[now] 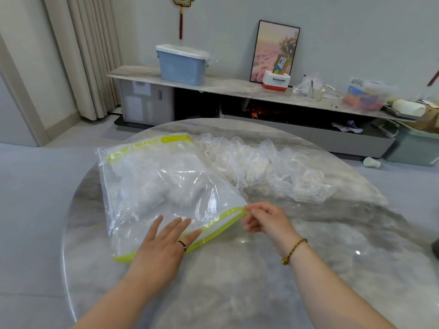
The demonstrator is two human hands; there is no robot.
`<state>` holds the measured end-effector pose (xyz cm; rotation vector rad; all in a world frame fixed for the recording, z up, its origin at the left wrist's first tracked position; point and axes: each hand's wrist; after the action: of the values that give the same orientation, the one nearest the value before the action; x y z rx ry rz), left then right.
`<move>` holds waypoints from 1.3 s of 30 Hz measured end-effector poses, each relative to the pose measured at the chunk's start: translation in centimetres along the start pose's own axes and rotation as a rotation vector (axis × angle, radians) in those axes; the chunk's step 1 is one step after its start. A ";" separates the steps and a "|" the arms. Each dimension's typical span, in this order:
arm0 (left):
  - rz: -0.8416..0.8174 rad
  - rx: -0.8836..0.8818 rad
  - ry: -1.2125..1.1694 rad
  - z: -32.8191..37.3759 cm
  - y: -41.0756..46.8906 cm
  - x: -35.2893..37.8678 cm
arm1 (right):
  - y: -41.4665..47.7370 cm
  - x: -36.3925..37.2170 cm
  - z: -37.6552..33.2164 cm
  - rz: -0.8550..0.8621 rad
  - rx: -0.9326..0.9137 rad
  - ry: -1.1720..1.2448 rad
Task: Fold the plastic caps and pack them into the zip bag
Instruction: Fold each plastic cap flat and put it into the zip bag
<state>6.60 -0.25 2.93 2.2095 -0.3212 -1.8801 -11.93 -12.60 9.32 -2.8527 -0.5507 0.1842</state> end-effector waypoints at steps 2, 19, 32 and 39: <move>-0.070 -0.029 0.025 -0.7 -0.3 0.1 | 1.4 -0.8 0.6 0.215 -0.047 -0.078; -0.362 -0.479 -0.165 -7.3 -1.3 0.2 | 6.2 0.2 -0.8 0.564 -0.168 -0.092; 0.025 0.278 -0.468 5.5 -1.0 -3.2 | -8.8 -6.9 5.2 -0.002 0.040 -0.171; -0.016 0.326 -0.420 7.4 0.5 -1.7 | -11.8 -6.6 6.4 -0.112 -0.217 -0.496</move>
<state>-0.97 -0.39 3.52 1.9745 -0.7284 -2.4440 -23.26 -3.16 6.64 -2.9688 -0.8669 0.8762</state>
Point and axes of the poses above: each hand's wrist, its own y-axis towards the middle knuckle, its own x-axis out of the palm, z = x × y, and after that the axes turned 2 degrees about y, right-handed
